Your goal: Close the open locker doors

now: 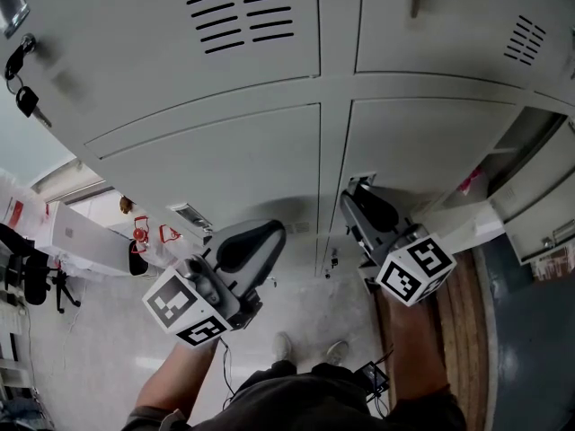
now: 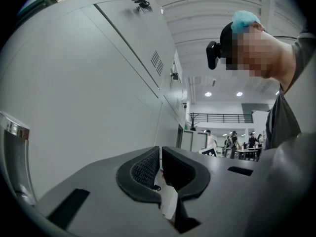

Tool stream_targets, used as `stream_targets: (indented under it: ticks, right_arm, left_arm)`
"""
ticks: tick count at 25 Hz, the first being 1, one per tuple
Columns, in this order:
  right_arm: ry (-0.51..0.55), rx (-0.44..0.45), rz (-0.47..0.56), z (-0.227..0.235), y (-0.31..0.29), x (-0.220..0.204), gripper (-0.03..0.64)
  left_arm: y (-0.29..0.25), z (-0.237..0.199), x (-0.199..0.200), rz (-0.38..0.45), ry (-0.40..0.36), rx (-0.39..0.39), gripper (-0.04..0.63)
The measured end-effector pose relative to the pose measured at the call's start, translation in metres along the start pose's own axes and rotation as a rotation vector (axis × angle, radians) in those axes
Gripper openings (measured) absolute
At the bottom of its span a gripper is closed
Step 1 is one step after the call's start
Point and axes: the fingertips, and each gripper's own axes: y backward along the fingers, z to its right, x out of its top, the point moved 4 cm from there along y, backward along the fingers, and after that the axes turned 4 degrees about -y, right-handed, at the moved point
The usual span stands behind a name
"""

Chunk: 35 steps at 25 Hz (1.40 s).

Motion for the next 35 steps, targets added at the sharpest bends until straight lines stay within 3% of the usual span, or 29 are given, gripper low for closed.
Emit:
stream_targets:
  ticks: [17, 26, 31, 35]
  right_arm:
    - [-0.04, -0.038, 0.056, 0.012, 0.052, 0.015, 0.063]
    - [-0.021, -0.059, 0.078, 0.005, 0.104, 0.032, 0.063]
    - [-0.012, -0.062, 0.089, -0.003, 0.134, 0.038, 0.063]
    - [-0.001, -0.057, 0.092, -0.011, 0.158, 0.043, 0.063]
  left_arm:
    - [-0.018, 0.033, 0.0, 0.0, -0.005, -0.046, 0.011]
    - [-0.037, 0.062, -0.008, 0.005, 0.058, -0.058, 0.009]
    - [-0.046, 0.089, -0.012, 0.001, 0.043, -0.069, 0.009]
    - [-0.053, 0.116, -0.014, -0.012, -0.025, -0.082, 0.009]
